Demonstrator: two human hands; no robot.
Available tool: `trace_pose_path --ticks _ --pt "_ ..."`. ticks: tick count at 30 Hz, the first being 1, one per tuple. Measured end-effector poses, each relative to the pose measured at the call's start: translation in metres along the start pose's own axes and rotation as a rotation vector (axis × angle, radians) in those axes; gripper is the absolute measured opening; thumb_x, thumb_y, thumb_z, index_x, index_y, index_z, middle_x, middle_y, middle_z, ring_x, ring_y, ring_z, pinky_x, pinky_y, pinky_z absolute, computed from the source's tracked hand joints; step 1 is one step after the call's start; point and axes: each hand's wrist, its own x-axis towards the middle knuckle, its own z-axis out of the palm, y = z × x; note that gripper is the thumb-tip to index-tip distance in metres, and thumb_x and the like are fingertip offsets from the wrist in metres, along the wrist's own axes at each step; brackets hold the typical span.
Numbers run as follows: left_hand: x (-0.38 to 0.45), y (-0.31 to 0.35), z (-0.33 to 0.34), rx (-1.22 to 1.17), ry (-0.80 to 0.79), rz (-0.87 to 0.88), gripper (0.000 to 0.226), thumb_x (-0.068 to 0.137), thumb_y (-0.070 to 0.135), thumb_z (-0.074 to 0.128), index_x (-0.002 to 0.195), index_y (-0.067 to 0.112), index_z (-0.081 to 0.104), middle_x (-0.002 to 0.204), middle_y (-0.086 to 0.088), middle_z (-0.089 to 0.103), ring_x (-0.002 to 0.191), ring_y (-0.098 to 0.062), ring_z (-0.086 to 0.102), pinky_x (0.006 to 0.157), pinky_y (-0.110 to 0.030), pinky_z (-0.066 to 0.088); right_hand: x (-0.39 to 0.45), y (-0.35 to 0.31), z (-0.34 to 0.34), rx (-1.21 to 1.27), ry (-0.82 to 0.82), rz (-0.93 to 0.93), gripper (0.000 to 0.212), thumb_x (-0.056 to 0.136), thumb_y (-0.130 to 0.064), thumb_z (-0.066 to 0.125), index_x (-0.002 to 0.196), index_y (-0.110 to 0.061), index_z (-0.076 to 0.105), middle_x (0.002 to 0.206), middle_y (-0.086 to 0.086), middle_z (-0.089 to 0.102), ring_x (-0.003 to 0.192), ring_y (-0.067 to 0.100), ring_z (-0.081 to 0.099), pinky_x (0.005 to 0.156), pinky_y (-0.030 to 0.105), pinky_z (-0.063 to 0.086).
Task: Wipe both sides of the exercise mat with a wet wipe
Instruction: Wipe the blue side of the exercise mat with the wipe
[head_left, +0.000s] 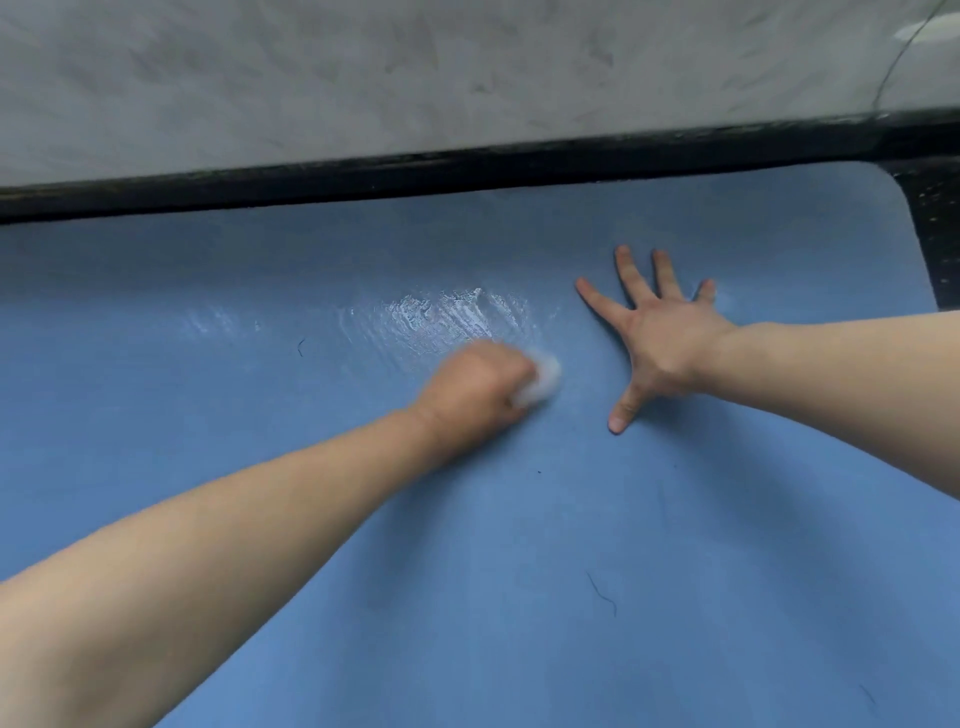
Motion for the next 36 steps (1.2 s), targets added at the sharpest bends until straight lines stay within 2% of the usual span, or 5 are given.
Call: trace_pose_path --ticks 9,14,19,24,36 --pt "-0.023 -0.032 -0.02 0.13 0.143 -0.335 0.037 0.095 0.033 0.055 0.065 0.012 0.049 0.06 -0.009 0.048 0.058 -0.035 0.05 0.054 -0.038 0.032 -0.002 0.0 0.001 0.011 -0.013 0.004 0.175 0.031 -0.085 0.087 0.155 -0.049 -0.031 0.165 0.002 -0.042 0.155 0.042 -0.029 0.117 0.081 0.011" --pt "-0.067 0.03 0.007 -0.005 -0.234 0.387 0.027 0.102 0.027 0.055 0.08 0.012 0.062 0.072 -0.009 0.054 0.064 -0.031 0.047 0.061 -0.037 0.038 -0.005 -0.001 0.0 0.012 -0.016 0.008 0.175 0.031 -0.084 0.088 0.156 -0.049 -0.03 0.165 0.003 -0.042 0.155 0.043 -0.028 0.116 0.082 0.011" --pt "-0.061 -0.006 -0.013 0.098 0.123 -0.391 0.033 0.092 0.034 0.054 0.067 0.013 0.053 0.064 -0.007 0.052 0.061 -0.033 0.054 0.055 -0.039 0.038 -0.017 -0.002 -0.002 0.046 -0.009 -0.003 0.168 0.038 -0.082 0.09 0.159 -0.049 -0.022 0.169 0.002 -0.034 0.158 0.042 -0.023 0.118 0.08 0.013" --pt "-0.096 0.071 0.008 -0.068 -0.203 0.404 0.028 0.104 0.026 0.054 0.083 0.012 0.066 0.068 -0.007 0.054 0.061 -0.03 0.048 0.059 -0.036 0.039 -0.069 -0.004 0.038 -0.008 -0.034 -0.116 0.168 0.034 -0.088 0.085 0.155 -0.054 -0.027 0.167 0.001 -0.038 0.158 0.043 -0.021 0.119 0.077 0.015" --pt "-0.141 0.078 0.018 -0.073 -0.172 0.264 0.025 0.103 0.024 0.054 0.08 0.015 0.056 0.068 -0.006 0.05 0.06 -0.029 0.045 0.056 -0.035 0.037 -0.087 -0.006 0.081 -0.074 -0.03 -0.098 0.174 0.035 -0.087 0.085 0.151 -0.046 -0.04 0.157 0.007 -0.053 0.151 0.045 -0.035 0.117 0.081 0.008"
